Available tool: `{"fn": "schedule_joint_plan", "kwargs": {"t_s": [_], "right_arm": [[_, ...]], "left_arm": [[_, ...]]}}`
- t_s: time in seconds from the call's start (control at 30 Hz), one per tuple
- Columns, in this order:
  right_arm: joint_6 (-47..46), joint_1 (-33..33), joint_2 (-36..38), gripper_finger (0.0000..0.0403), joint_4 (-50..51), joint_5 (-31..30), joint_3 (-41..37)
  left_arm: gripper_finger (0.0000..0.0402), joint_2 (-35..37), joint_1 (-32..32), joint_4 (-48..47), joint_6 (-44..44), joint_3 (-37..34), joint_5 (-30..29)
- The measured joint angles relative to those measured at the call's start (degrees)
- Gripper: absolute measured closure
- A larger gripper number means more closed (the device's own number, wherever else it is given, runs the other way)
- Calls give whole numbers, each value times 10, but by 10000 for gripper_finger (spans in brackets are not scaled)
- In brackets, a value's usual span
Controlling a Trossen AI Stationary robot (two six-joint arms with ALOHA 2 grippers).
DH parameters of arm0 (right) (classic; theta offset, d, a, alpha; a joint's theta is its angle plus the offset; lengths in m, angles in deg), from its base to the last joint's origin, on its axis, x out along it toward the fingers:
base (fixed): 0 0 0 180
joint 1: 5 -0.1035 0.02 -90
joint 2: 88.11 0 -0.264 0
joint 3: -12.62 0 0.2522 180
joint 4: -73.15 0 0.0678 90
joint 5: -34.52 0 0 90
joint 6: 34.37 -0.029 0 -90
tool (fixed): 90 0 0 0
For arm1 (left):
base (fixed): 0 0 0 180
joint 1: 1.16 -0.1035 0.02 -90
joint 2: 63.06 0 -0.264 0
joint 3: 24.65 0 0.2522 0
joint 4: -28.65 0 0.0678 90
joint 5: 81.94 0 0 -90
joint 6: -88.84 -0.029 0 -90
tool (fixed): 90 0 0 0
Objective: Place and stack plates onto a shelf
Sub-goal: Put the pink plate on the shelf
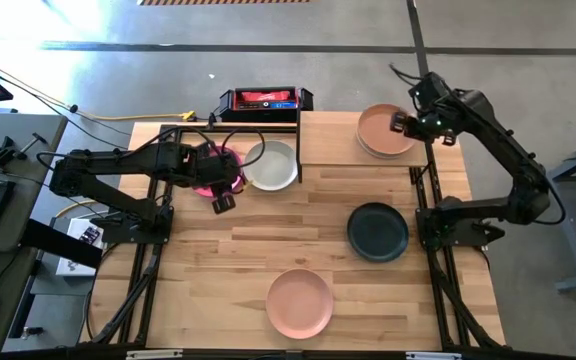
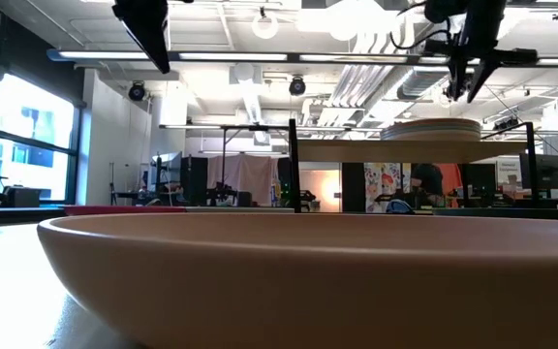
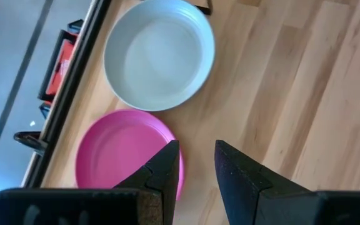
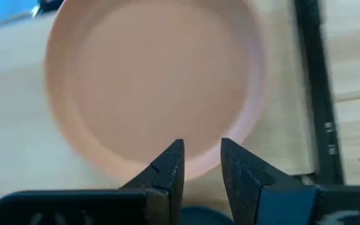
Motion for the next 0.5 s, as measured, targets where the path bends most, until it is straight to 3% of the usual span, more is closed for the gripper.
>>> {"fn": "schedule_joint_plan", "kwargs": {"t_s": [0.23, 0.5], "right_arm": [[3, -88, 0, 320, 8, 43, 0], [-36, -235, 0, 320, 9, 45, 0]], "left_arm": [[312, 0, 0, 0, 0, 0, 16], [312, -5, 0, 0, 0, 0, 60]]}}
